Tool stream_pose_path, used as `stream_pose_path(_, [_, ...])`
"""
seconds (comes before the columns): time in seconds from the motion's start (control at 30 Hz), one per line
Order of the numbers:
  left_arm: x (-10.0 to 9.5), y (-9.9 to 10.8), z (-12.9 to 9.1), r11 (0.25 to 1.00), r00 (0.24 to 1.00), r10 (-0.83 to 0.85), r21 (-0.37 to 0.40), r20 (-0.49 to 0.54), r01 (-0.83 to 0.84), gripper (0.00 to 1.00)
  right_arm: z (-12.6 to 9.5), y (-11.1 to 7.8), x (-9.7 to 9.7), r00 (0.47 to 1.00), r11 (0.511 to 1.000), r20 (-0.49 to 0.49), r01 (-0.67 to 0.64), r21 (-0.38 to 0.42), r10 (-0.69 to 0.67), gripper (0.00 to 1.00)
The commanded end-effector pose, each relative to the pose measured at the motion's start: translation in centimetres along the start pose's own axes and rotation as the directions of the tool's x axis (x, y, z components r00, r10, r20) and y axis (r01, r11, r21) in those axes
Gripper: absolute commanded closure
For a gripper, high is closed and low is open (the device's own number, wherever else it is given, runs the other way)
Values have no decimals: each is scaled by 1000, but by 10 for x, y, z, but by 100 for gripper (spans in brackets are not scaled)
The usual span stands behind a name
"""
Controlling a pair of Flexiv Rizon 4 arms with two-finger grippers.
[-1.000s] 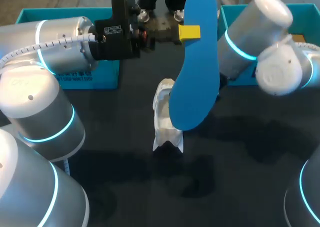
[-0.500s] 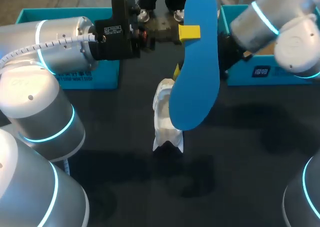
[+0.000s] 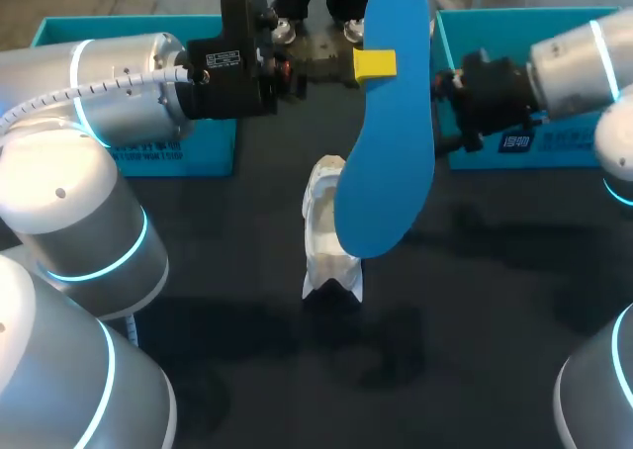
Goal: Take the shoe out of the shoebox, open the shoe tongue, remove and reinsert the insole, then place the shoe into the shoebox
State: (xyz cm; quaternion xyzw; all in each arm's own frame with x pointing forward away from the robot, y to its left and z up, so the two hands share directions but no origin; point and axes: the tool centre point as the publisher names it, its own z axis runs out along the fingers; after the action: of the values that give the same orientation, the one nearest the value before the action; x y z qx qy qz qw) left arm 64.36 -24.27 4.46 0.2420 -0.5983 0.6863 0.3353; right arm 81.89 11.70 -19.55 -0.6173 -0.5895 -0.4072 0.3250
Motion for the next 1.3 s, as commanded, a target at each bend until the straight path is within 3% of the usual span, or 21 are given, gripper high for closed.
stream_pose_path(0.03, [0,2,0,1000,1000,1,4,1,-1,100,-13,-1,-2,990,1000,-139,9,-24,-12,0])
stream_pose_path(0.57, [0,2,0,1000,1000,1,4,1,-1,100,-41,18,18,966,994,-238,87,-62,-100,0])
stream_pose_path(0.67, [0,2,0,1000,1000,1,4,1,-1,100,-42,16,24,947,993,-300,97,-69,-114,0])
stream_pose_path(1.3, [0,2,0,1000,1000,1,4,1,-1,100,-42,15,25,947,994,-304,91,-62,-106,0])
